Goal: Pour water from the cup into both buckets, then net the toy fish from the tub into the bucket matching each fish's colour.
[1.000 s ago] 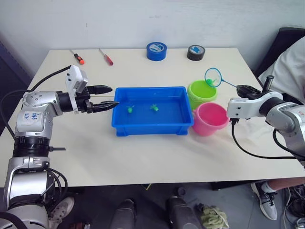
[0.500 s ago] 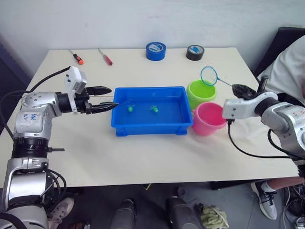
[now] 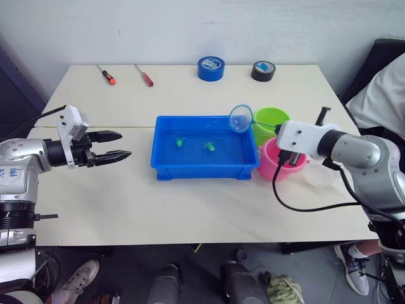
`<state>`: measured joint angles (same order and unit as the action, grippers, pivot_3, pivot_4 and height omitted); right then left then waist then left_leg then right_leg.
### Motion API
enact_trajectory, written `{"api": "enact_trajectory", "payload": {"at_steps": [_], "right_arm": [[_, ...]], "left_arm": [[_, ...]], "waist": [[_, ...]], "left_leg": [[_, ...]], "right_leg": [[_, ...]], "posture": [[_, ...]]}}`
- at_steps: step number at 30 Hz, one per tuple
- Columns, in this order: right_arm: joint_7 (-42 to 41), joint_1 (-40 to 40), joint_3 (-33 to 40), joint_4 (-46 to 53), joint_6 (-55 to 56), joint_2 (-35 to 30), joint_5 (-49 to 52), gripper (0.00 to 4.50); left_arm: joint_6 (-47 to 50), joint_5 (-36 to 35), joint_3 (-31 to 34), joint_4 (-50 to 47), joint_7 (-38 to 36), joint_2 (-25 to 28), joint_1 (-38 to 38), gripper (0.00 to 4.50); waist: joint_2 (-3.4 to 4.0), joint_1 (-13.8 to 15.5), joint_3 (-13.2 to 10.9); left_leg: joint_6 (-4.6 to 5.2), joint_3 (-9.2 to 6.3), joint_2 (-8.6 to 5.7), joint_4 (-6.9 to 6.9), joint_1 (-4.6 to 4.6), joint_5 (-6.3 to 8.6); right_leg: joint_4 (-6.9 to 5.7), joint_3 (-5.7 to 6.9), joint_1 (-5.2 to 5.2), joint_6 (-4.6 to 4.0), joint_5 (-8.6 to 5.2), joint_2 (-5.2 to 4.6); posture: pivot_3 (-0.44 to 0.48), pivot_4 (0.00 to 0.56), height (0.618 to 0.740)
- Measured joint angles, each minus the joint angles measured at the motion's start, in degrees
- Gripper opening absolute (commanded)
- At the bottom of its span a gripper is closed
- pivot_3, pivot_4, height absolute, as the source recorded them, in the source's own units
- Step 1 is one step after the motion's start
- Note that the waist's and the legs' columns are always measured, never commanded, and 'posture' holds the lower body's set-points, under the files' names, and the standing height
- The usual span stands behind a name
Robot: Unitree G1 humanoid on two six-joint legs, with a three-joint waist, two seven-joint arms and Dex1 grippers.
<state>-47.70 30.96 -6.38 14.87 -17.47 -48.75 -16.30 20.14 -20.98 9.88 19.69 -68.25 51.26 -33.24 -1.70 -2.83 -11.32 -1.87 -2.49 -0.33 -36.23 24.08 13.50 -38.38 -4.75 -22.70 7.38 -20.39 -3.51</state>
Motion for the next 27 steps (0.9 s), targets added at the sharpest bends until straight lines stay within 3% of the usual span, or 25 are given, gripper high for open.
{"api": "enact_trajectory", "payload": {"at_steps": [6,16,27], "right_arm": [[0.13,-2.46,-2.73,0.46,-3.06,1.54,-1.52,0.0],[0.12,-3.17,-8.27,1.02,-9.65,5.43,-3.92,0.0],[0.62,0.01,-13.78,2.89,-18.77,14.67,-5.51,0.0]], "left_arm": [[2.32,-1.76,0.33,-6.2,1.59,-1.78,1.72,3.58],[3.65,-2.33,0.32,-8.15,2.84,-2.42,2.09,3.58],[4.92,-3.32,0.47,-10.79,4.08,-2.48,2.73,3.58]], "waist": [[0.0,-0.09,0.0],[0.0,-0.25,0.0],[-0.01,-0.35,0.01]], "left_leg": [[0.0,-0.01,0.02,0.01,-0.01,0.0],[0.0,0.0,0.01,-0.01,-0.03,0.0],[-0.01,-0.06,0.04,-0.01,-0.04,0.0]], "right_leg": [[-0.03,-0.01,-0.01,0.0,0.0,-0.01],[-0.09,-0.01,-0.02,0.0,0.0,0.04],[-0.12,0.02,-0.02,0.0,0.0,0.04]], "posture": [[0.0,0.15,0.734],[0.0,0.15,0.734],[0.0,0.15,0.734]]}}
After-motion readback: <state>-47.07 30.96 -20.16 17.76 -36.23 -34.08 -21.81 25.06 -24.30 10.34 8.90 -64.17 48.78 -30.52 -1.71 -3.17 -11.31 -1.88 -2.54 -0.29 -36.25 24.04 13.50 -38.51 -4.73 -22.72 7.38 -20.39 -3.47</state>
